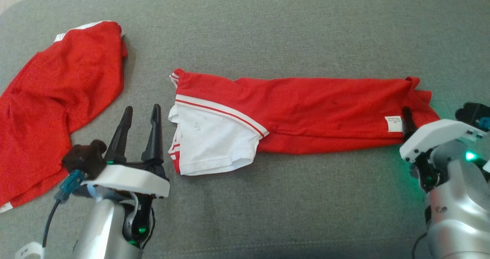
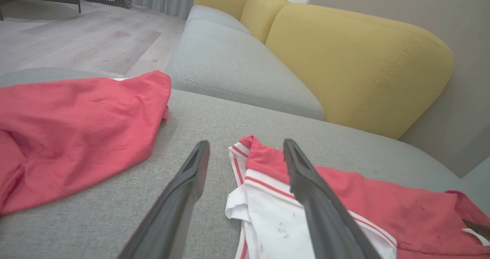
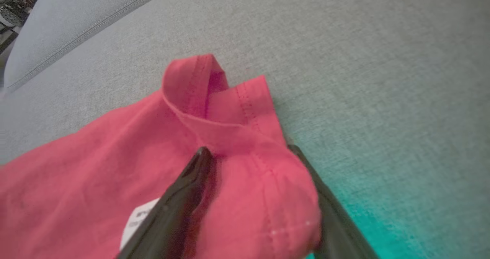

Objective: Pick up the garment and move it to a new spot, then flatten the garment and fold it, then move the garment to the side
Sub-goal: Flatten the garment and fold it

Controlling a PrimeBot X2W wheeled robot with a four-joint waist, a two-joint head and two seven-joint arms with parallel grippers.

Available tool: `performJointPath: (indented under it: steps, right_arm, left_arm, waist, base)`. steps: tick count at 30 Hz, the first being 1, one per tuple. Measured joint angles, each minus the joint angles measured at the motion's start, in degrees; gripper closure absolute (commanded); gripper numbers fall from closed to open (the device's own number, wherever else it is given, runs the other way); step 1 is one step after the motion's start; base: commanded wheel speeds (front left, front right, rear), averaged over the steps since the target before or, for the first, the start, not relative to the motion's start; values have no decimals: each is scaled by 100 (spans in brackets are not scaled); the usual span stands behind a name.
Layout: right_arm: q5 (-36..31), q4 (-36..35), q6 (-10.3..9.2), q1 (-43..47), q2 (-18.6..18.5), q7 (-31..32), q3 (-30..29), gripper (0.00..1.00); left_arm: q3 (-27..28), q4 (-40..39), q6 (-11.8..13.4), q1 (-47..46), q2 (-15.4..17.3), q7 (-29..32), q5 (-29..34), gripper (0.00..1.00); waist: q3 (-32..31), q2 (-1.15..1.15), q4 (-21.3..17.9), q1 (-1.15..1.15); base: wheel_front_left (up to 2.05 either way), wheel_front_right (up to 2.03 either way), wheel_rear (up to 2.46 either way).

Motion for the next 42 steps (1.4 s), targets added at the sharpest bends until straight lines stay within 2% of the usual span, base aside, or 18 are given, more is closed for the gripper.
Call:
performJointPath:
  steps: [1, 2, 7, 14, 17, 19, 21, 25, 29, 37, 41, 42]
  right_arm:
    - [60, 20, 0, -29, 0, 11, 51, 82]
    - [103, 37, 0, -52, -1, 26, 92, 100]
    - [122, 67, 0, -83, -98, -40, 268, 100]
    - [27, 88, 0, -80, -541, -335, 124, 100]
    - [-256, 113, 0, -81, -757, -487, -193, 100]
    - [-681, 109, 0, -86, -931, -661, -464, 100]
    - [-926, 91, 0, -108, -970, -786, -836, 100]
    - [-1270, 73, 0, -135, -781, -886, -1029, 100]
    - [-1313, -76, 0, -233, -483, -900, -932, 100]
    - [-765, -692, 0, -201, -44, -801, 67, 100]
    - [-305, -1128, 0, -100, 32, -610, 757, 100]
    - [-305, -1128, 0, -100, 32, -610, 757, 100]
  left_arm:
    - [-2, 0, 0, -3, 0, 0, 0, 0]
    - [-3, 0, 0, -3, 0, 0, 0, 0]
    - [-12, 1, 5, -2, -1, 0, -10, 0]
    - [-13, 1, 52, -2, -3, 0, -15, 0]
    - [-12, 1, 52, -2, -4, 0, -16, 0]
    - [-10, 1, 52, -2, -4, 0, -19, 0]
    - [-9, 1, 52, -1, -4, 0, -63, 0]
    - [-5, 4, 54, -1, -5, 0, -76, 0]
    - [-11, 18, 76, 3, -7, 0, -92, 0]
    - [-37, 26, 162, 27, -8, 0, -168, 0]
    - [-45, 23, 170, 79, -9, 0, -267, 0]
    - [-45, 23, 170, 79, -9, 0, -267, 0]
  waist:
    - [-2, 0, -2, 0]
    - [-5, 0, -4, 0]
    - [-22, 0, -8, 0]
    - [-51, 0, -15, 0]
    - [-64, 0, -20, 0]
    - [-74, 0, -26, 0]
    - [-82, 0, -35, 0]
    - [-143, 0, -56, 0]
    - [-248, 0, -82, 0]
    - [-506, 0, -102, 0]
    - [-599, 0, -75, 0]
    - [-599, 0, -75, 0]
  base:
    - [0, 0, 0]
    - [0, 0, 0]
    - [0, 0, 0]
    - [0, 0, 0]
    - [0, 0, 0]
    - [0, 0, 0]
    - [0, 0, 0]
    - [0, 0, 0]
    - [0, 0, 0]
    - [0, 0, 0]
    - [0, 0, 0]
    - [0, 0, 0]
